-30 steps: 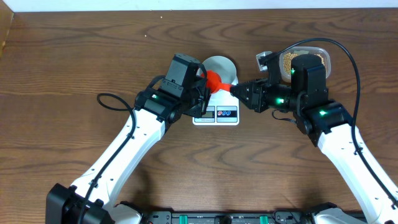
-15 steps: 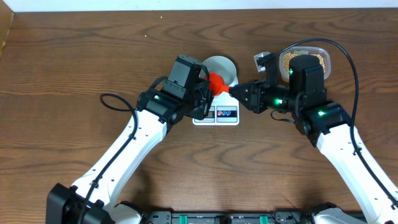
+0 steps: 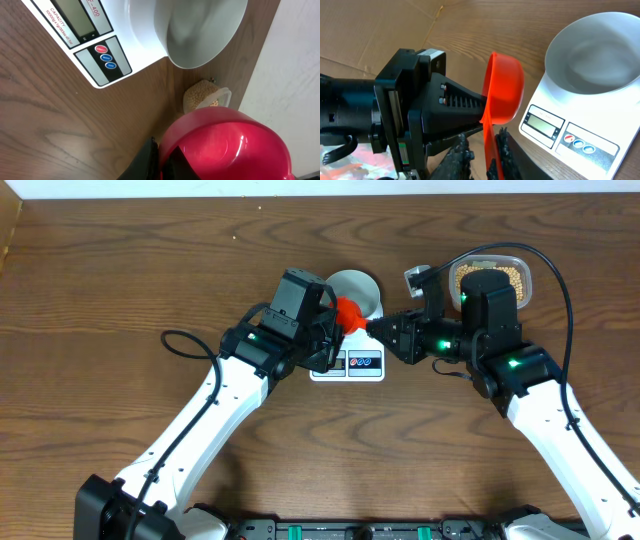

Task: Scoop item into bowl and weigh 50g on scale
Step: 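Grasp the scoop handle with the right gripper and release the left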

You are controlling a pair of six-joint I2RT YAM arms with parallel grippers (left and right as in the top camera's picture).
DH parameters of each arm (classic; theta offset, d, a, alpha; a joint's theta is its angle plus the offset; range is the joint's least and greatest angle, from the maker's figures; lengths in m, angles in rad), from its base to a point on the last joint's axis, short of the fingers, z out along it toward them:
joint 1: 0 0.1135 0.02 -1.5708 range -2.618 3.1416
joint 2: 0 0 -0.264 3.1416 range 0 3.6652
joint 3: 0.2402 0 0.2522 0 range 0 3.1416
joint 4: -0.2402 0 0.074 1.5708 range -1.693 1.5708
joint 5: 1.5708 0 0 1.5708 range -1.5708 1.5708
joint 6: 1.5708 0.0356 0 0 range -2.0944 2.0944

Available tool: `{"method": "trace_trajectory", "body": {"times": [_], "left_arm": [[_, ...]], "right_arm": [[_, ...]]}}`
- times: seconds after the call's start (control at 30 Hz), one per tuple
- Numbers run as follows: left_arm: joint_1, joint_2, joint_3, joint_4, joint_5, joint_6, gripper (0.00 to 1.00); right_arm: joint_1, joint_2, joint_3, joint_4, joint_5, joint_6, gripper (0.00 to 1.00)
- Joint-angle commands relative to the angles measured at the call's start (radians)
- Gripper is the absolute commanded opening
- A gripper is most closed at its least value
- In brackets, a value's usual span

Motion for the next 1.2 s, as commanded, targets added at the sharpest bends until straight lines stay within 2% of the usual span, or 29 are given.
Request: {"method": "trace_trajectory", "body": {"times": [0.0,0.37,0.57,0.77,0.93,0.97,1.03,1.07,1.1,1.13,1.17], "left_arm": [[-0.007,0.009,-0.003,-0.002,0.015,-0.013,0.07],[-0.018,0.009,-0.003,-0.002,0.015,-0.013,0.07],[-0.027,0.009,-0.003,-0.002,0.014,-0.013,0.07],[-0.027,0.009,-0.003,-0.002,0.015,-0.013,0.07],[-0.027,0.009,-0.003,-0.002,0.015,-0.013,0.08],[-0.027,0.009,-0.003,-0.002,0.015,-0.013,0.1],[-0.027,0.009,-0.003,-0.003,0.015,-0.012,0.26],[-0.027,0.009,-0.003,-0.003,0.015,-0.012,0.39],[-0.027,0.009,-0.003,-0.003,0.015,-0.012,0.67],[-0.027,0.009,-0.003,-0.007,0.015,-0.012,0.76],[-0.027,0.009,-0.003,-0.012,0.015,-0.012,0.79]], "right_arm": [[0.01,0.003,0.016,-0.003,0.0,0.002,0.17],[0.011,0.029,0.016,-0.003,-0.001,0.01,0.15],[0.011,0.031,0.016,-0.003,0.0,0.009,0.11],[0.01,0.031,0.016,-0.002,0.0,0.009,0.02],[0.01,0.031,0.016,0.002,0.001,0.009,0.01],[0.01,0.031,0.016,0.003,0.001,0.009,0.01],[0.01,0.031,0.016,0.004,0.001,0.009,0.01],[0.01,0.031,0.016,0.004,0.001,0.008,0.01],[0.01,0.031,0.016,0.004,0.0,-0.001,0.01],[0.01,0.031,0.016,0.004,0.0,-0.018,0.01],[0.01,0.03,0.016,0.002,0.0,-0.036,0.01]]}}
